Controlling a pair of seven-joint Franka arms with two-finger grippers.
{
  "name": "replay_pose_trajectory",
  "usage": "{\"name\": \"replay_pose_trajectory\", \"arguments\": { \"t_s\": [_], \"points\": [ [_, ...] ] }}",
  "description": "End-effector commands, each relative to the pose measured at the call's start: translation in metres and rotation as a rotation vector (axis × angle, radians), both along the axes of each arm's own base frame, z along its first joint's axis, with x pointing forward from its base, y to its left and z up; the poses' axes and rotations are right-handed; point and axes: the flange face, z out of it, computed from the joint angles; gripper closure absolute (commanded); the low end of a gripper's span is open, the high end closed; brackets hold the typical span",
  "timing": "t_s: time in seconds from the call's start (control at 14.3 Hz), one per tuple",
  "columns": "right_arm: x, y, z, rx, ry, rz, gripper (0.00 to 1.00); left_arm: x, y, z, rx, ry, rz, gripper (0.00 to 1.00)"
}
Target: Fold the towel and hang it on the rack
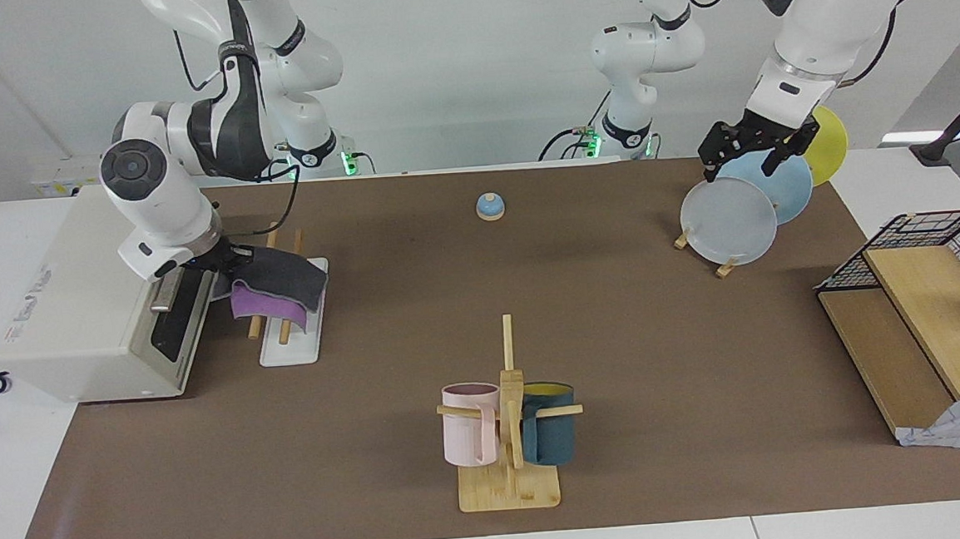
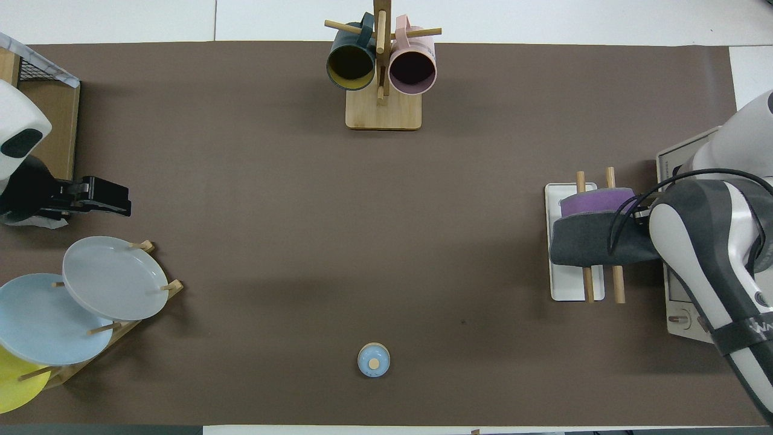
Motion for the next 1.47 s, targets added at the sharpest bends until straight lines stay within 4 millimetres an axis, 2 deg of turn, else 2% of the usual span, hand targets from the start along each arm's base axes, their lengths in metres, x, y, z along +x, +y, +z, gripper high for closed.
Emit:
{"name": "replay_pose_trajectory", "arguments": {
  "t_s": [0.0, 0.07, 0.14, 0.35, 0.7, 0.84, 0.91, 1.12, 1.33, 1.4],
  "points": [
    [-0.009, -0.002, 0.002, -0.009, -0.018, 0.027, 0.76, 0.000, 0.001, 0.009, 0.015, -0.012, -0.005, 0.00],
    [-0.009, -0.003, 0.002, -0.007, -0.018, 0.026, 0.43, -0.001, 0.003, 0.014, 0.013, -0.023, -0.005, 0.00],
    [-0.008, -0.003, 0.004, -0.007, -0.022, 0.027, 0.00, -0.005, 0.001, 0.018, 0.013, -0.033, -0.010, 0.00],
    [-0.004, -0.002, 0.008, -0.006, -0.031, 0.026, 0.00, -0.007, 0.003, 0.019, 0.013, -0.033, -0.007, 0.00],
    [0.010, 0.007, 0.043, 0.002, -0.065, 0.029, 0.00, -0.008, 0.004, 0.019, 0.015, -0.031, -0.004, 0.00],
    [0.018, 0.013, 0.073, 0.041, -0.059, 0.006, 0.00, -0.008, 0.005, 0.018, 0.015, -0.028, -0.001, 0.00],
    [0.018, 0.016, 0.092, 0.069, -0.057, -0.013, 0.00, -0.008, 0.007, 0.018, 0.014, -0.029, 0.004, 0.00],
    [0.013, 0.018, 0.131, 0.085, -0.110, -0.014, 0.00, -0.007, 0.010, 0.018, 0.015, -0.029, 0.009, 0.00],
    [0.013, 0.012, 0.189, 0.090, -0.103, -0.037, 0.00, -0.007, 0.010, 0.018, 0.015, -0.029, 0.009, 0.00],
    [0.016, 0.014, 0.192, 0.083, -0.097, -0.033, 0.00, -0.007, 0.010, 0.018, 0.015, -0.029, 0.009, 0.00]
  ]
}}
